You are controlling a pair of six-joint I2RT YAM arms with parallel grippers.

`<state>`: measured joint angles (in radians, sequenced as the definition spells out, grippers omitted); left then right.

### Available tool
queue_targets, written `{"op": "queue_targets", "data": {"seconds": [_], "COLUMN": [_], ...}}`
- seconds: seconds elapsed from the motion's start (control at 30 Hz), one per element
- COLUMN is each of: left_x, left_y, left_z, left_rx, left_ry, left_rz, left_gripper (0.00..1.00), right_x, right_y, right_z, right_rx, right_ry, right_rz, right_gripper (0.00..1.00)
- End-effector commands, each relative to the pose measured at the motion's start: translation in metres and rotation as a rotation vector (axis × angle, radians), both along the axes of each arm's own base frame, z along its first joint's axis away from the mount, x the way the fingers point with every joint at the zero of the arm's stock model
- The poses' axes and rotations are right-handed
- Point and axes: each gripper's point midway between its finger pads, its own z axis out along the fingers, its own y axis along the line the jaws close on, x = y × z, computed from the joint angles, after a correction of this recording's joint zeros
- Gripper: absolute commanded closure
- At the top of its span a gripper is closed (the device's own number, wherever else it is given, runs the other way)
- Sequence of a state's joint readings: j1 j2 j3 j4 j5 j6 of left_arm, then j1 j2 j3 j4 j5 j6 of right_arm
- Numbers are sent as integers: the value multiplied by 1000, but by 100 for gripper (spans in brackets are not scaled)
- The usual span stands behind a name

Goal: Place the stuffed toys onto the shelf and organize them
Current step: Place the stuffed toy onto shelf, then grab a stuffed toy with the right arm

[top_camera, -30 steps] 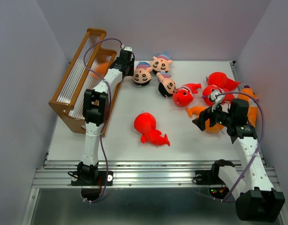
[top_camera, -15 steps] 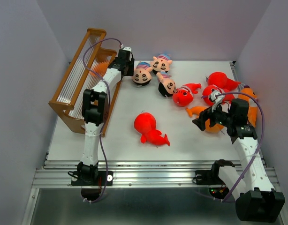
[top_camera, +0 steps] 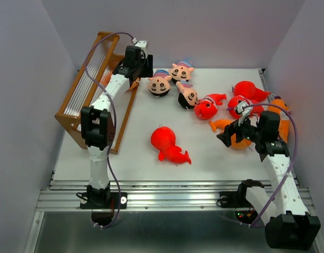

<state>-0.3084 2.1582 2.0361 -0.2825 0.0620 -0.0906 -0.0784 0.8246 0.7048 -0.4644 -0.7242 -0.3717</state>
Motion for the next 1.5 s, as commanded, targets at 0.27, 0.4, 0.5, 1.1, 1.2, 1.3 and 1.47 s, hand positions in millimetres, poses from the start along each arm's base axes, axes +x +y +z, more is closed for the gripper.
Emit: {"op": "queue_targets", "data": {"seconds": [0.27, 0.4, 0.5, 1.1, 1.2, 1.3, 1.47], "left_x": [-156, -225, -251, -311, -313, -314, -315], "left_y": [2, 29, 42, 78, 75, 71, 68], "left_z": [143, 140, 136, 107, 108, 108, 108], "left_rx": [-250, -267, -241, -211, -218, -225, -235], "left_ry": [-337, -403, -441, -500, -496, -491, -487], "left_rz": [-104, -107, -112, -62, -81, -99, -117], "left_gripper": [29, 22, 19, 16, 16, 16, 16], "right_x": [10, 14, 15, 80, 61, 43, 27], "right_y": [-11, -16, -25, -132, -112, -98, -103], "right_z": [7, 22, 33, 27, 5, -17, -65], "right_rx": [-43, -50, -93, -452, -440, -418, -451], "right_ry": [-46, -59, -40, 177, 263, 315, 406], "right_rz": [-51, -94, -130, -464, -301, -199, -199], "right_gripper": [0, 0, 0, 0, 1, 1, 2]}}
